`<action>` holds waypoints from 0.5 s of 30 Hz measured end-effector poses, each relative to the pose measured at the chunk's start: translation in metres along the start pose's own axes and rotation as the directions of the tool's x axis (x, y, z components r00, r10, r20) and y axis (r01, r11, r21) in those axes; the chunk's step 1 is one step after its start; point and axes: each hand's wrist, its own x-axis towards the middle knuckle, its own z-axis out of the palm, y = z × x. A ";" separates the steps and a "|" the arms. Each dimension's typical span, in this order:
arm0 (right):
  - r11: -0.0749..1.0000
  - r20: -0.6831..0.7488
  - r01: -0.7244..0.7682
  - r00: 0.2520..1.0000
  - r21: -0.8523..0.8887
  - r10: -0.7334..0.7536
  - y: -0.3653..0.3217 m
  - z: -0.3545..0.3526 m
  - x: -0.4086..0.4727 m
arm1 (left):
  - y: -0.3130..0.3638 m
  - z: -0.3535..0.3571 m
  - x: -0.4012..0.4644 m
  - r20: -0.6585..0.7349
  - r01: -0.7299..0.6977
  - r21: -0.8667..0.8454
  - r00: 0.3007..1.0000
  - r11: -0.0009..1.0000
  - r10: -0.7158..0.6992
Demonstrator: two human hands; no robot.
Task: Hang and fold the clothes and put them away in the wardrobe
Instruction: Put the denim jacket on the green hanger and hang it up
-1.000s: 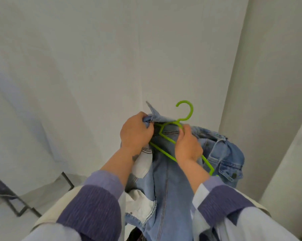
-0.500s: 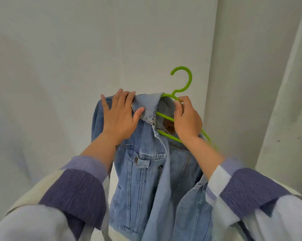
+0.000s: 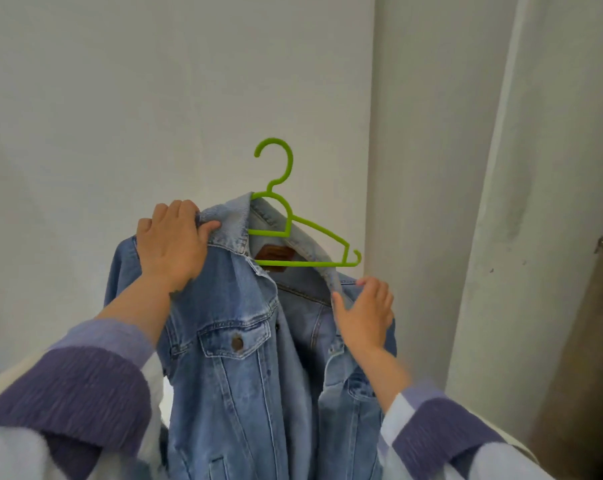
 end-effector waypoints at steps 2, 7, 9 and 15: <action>0.990 0.174 -0.108 0.977 -0.086 0.122 0.012 0.010 -0.010 | -0.003 0.001 -0.001 -0.009 0.012 -0.001 1.000 1.000 -0.012; 0.967 0.241 -0.252 0.938 -0.016 0.249 0.019 0.020 -0.011 | -0.014 0.006 -0.004 -0.032 0.020 -0.013 0.999 1.000 -0.021; 0.960 0.202 -0.274 0.945 0.059 0.258 0.017 0.012 0.000 | -0.019 0.010 -0.006 -0.031 0.026 -0.027 0.999 0.999 -0.027; 0.972 0.018 -0.207 0.978 0.111 0.206 0.010 -0.037 0.054 | -0.012 0.016 -0.001 -0.031 0.071 -0.139 0.997 0.988 -0.076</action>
